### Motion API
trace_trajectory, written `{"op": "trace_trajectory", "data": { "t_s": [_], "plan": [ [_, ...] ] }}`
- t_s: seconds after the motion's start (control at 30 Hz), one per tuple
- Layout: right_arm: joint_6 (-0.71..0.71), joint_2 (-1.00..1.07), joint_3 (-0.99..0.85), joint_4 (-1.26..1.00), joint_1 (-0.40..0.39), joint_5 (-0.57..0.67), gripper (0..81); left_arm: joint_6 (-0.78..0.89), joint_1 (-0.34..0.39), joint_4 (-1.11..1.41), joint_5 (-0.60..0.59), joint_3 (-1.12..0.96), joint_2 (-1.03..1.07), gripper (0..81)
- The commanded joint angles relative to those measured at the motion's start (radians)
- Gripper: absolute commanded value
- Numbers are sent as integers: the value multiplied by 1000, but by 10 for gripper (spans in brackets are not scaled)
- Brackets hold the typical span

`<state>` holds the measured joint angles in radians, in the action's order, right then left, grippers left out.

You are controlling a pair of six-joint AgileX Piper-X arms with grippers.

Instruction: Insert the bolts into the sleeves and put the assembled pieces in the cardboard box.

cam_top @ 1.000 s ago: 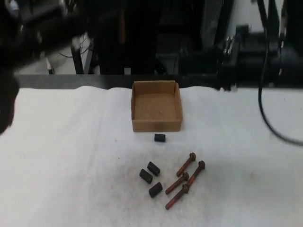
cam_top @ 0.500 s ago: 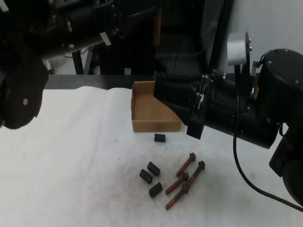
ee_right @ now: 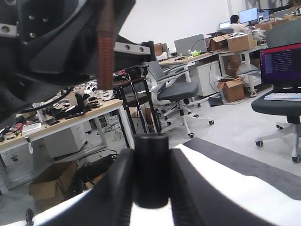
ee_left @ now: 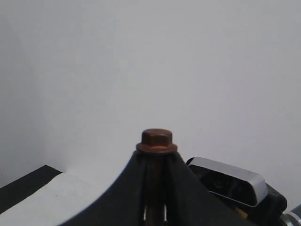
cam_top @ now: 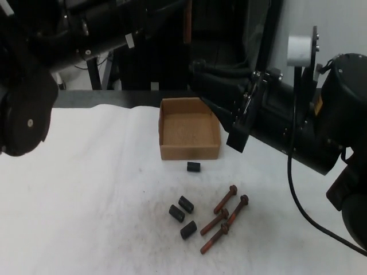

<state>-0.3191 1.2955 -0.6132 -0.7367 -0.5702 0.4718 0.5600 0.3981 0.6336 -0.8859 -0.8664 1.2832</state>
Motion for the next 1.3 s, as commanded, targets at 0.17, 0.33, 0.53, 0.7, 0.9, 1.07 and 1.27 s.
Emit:
{"op": "trace_trajectory", "data": {
  "t_s": [0.17,0.33,0.53,0.7,0.9,1.07,1.27],
  "plan": [
    [5,0,-2,38,-3,-3,8,-8,4,14,-18,-10,-3,3],
    [5,0,-5,43,-3,41,8,-29,4,7,-17,-10,6,3],
    [5,0,-29,40,-3,51,8,-29,4,7,-28,-10,33,3],
    [5,0,-61,43,-3,61,8,-29,4,7,-28,-10,51,3],
    [5,0,-71,43,-3,67,8,-29,4,7,-28,-10,58,3],
    [5,0,-71,43,-3,67,8,-29,4,7,-7,-10,58,3],
    [38,0,-71,43,-3,67,8,0,4,7,-6,-10,58,3]
  ]
}}
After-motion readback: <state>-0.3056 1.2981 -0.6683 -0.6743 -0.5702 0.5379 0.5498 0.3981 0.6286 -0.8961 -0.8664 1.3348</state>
